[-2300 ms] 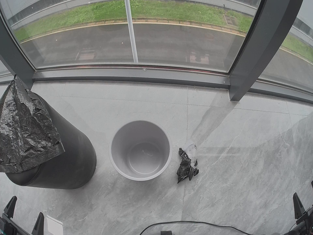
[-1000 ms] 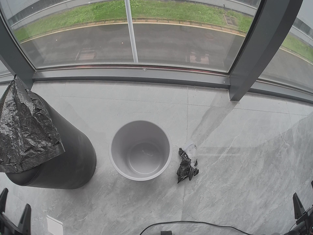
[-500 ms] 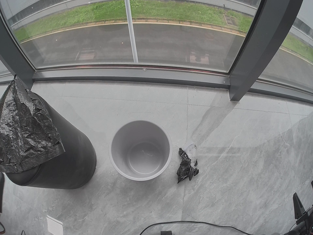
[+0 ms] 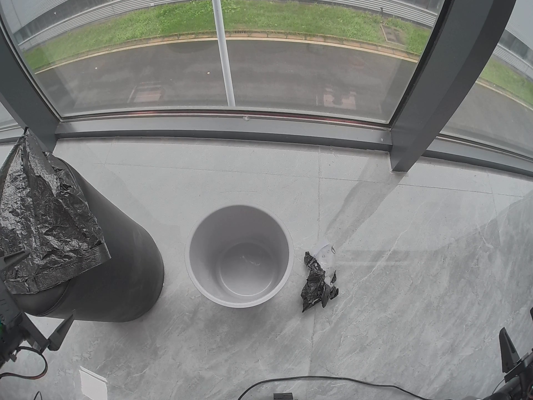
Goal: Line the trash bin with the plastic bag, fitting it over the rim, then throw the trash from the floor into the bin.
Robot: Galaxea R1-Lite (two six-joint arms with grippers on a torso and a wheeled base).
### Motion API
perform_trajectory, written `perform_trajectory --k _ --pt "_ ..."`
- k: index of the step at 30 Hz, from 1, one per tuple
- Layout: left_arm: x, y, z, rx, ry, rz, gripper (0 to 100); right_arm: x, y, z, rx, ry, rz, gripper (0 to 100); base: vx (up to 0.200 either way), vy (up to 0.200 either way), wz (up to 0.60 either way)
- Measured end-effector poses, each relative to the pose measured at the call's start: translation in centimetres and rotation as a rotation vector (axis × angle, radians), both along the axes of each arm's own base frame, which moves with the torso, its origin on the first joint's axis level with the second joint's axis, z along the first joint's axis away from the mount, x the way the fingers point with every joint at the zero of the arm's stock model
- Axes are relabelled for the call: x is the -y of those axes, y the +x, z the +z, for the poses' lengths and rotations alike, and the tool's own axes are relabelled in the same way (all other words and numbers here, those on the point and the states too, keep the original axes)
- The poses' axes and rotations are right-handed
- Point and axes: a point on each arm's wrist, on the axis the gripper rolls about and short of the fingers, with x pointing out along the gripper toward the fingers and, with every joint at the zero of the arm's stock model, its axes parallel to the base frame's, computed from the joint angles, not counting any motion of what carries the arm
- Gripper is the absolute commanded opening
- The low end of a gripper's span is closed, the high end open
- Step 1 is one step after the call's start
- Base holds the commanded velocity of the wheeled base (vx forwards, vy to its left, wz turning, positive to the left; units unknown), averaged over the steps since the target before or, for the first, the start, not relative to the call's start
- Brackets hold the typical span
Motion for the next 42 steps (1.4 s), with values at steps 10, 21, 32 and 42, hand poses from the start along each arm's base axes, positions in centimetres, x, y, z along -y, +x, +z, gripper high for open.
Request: perform_trajectory --k 10,21,32,42 --pt "0.3 3.4 -1.5 -0.012 0.038 0.025 100 0.0 0.0 0.0 0.000 0.001 -0.001 100 0.000 0.000 0.00" --pt "0.3 4.5 -3.1 -0.090 0.055 0.053 100 0.0 0.0 0.0 0.000 0.001 -0.001 100 0.000 0.000 0.00" --pt "0.8 7.6 -2.2 0.030 0.069 0.031 100 0.0 0.0 0.0 0.000 0.001 -0.001 100 0.000 0.000 0.00" --pt "1.3 10.4 -2.7 0.076 0.120 0.014 100 0.0 0.0 0.0 0.000 0.000 -0.001 100 0.000 0.000 0.00"
